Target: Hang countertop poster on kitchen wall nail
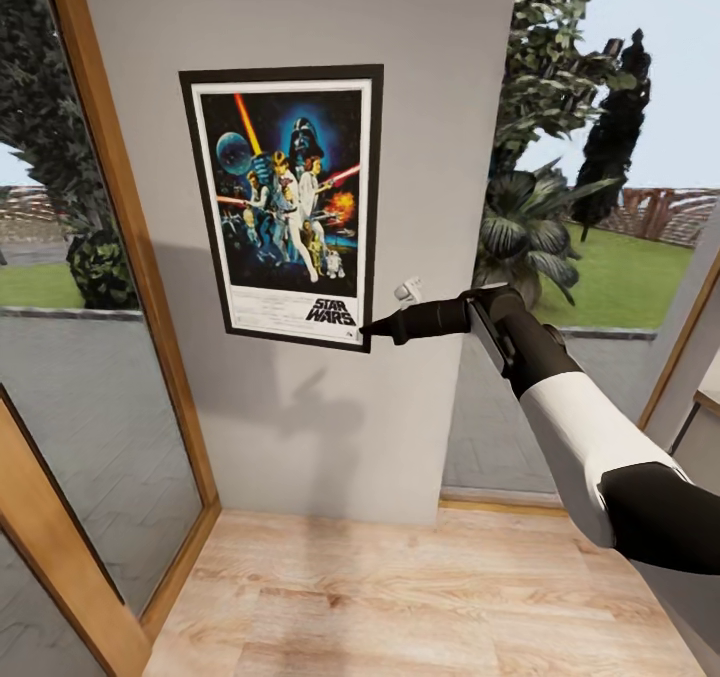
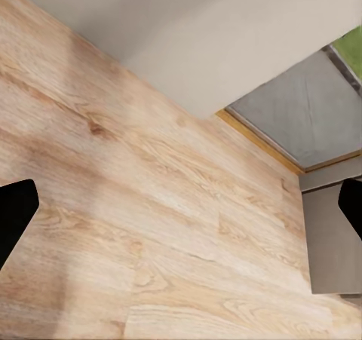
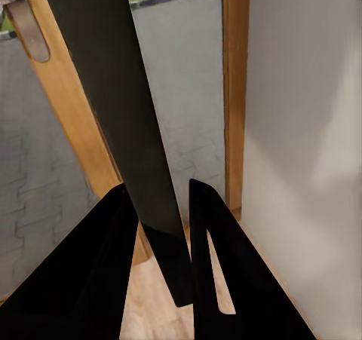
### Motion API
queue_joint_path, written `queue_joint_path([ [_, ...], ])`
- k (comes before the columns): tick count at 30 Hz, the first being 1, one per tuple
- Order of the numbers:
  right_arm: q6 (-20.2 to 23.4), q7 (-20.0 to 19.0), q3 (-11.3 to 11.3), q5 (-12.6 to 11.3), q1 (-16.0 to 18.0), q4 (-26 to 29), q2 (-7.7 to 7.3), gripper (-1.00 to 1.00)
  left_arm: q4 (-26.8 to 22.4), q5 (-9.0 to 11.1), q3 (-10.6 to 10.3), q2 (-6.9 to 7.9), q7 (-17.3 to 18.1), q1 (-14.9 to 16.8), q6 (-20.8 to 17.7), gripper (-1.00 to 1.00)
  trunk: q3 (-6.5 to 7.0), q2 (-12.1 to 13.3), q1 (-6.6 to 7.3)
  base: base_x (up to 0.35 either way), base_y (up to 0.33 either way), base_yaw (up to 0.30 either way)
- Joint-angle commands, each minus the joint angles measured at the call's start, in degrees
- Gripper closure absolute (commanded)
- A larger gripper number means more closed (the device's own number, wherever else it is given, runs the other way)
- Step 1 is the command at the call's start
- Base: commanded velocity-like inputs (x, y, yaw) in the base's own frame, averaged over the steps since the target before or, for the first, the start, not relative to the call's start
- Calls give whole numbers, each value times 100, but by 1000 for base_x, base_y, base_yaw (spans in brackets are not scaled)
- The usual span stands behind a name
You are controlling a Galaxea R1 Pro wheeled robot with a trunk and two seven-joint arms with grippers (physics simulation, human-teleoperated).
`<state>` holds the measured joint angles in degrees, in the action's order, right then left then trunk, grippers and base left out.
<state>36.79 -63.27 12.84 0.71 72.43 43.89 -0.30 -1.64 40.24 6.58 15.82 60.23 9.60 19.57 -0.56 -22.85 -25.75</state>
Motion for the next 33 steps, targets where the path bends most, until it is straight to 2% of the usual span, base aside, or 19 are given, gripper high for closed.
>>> queue_joint_path([
  [1, 39, -17, 7, 0, 2, 5, -1, 100, 6, -43, 45, 0, 15, 2, 29, -100, -6, -7, -3, 107, 16, 0],
  [18, 42, -10, 8, 7, -3, 1, 4, 100, 6, -43, 45, 0, 15, 1, 29, -100, -6, -7, -3, 119, 72, 0],
  [33, 39, -12, 8, 4, -10, -2, 4, 100, 6, -43, 45, 0, 15, 1, 29, -100, -6, -7, -3, 139, 10, 0],
])
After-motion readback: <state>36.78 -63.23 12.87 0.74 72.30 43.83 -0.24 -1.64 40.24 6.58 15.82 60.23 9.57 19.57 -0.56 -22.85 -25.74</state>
